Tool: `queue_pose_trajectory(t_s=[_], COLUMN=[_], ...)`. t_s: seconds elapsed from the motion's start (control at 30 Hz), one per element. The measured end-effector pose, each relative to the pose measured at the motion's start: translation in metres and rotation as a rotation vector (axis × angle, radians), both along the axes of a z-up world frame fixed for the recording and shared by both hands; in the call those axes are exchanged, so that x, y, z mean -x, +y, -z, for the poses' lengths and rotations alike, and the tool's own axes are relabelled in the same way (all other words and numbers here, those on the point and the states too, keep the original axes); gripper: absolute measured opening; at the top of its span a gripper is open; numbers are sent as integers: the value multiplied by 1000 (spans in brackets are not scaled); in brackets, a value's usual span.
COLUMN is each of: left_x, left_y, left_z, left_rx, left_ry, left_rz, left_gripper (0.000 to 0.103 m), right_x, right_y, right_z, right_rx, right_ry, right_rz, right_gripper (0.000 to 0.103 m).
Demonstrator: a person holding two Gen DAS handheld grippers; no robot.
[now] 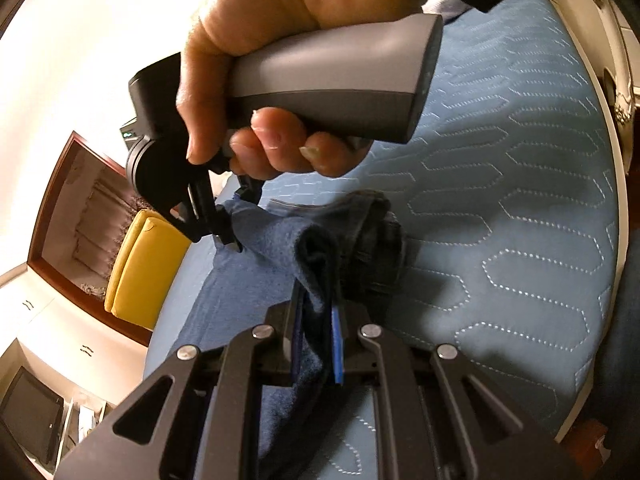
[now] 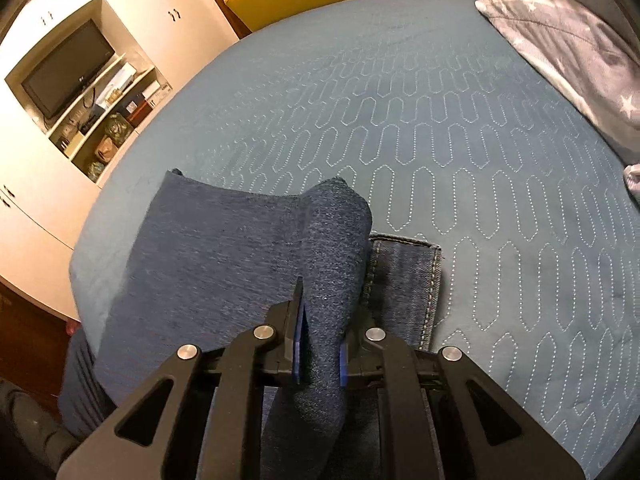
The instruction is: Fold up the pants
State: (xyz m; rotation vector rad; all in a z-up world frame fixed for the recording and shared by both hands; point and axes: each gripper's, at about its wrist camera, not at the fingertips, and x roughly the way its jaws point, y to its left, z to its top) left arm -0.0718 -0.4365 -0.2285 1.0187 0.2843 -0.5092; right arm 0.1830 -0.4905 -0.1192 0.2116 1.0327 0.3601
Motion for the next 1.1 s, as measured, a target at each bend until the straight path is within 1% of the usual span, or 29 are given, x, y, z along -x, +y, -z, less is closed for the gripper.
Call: queue_pose_trajectory(t_s=[0.03, 0.07, 0.23, 0.47, 0.5, 0.57, 0.6, 0.63, 0.67, 0.7, 0.73, 0.77, 0.8, 0.83, 0.87, 0.9, 0.93, 0.97, 1.03, 1.07, 1.1], left_x=[0, 2, 3, -2, -4, -11, -14, -16, -18, -18, -18, -18, -19, -25, -39, -55, -70, -98, -144, -180, -197], left_y=[1, -3, -3, 3, 5, 10, 13, 18, 23, 29, 35, 46, 53, 63, 76, 86, 93, 99, 101, 95, 91], left_z=[-12, -16, -15, -23, -26, -35, -41, -49, -55, -63, -71, -84, -92, -103, -117, -128, -135, -145, -154, -156, -155], left_rx=[1, 0, 5, 41, 52, 86, 108, 138, 158, 180, 199, 237, 270, 317, 385, 437, 470, 517, 577, 609, 608], left_ry=[2, 4, 8, 42, 51, 86, 100, 116, 128, 144, 156, 195, 229, 276, 338, 373, 392, 437, 526, 603, 635], left_rz=[3, 5, -1, -11, -11, -19, -23, -23, -21, -15, -10, 0, -1, -14, -49, -91, -121, -159, -183, -182, -187], left_gripper=[11, 11, 11, 13, 15, 24, 39, 50, 54, 56, 56, 56, 56, 55, 52, 41, 29, 27, 24, 24, 24], right_x=[2, 4, 12, 17, 18, 19, 19, 21, 22, 23, 25, 26, 28, 30, 33, 38, 47, 54, 78, 88, 100], right_y=[1, 2, 12, 15, 15, 14, 15, 15, 15, 15, 15, 13, 10, 2, -6, -15, -25, -28, -27, -22, -13], right_z=[1, 2, 2, 3, 3, 3, 3, 3, 3, 1, -1, -4, -8, -13, -17, -21, -27, -30, -37, -37, -36], right_rx=[17, 27, 109, 167, 169, 175, 180, 185, 193, 209, 226, 246, 267, 278, 283, 309, 346, 334, 289, 288, 293], right_ry=[-12, -24, -79, -110, -112, -117, -121, -124, -128, -141, -153, -170, -191, -210, -223, -232, -233, -236, -238, -237, -234], right_rz=[0, 1, 5, 9, 10, 17, 21, 25, 33, 51, 68, 95, 129, 179, 230, 299, 371, 376, 369, 359, 343], right_gripper=[11, 11, 11, 11, 11, 11, 12, 15, 20, 23, 29, 36, 39, 45, 46, 46, 46, 44, 43, 43, 43])
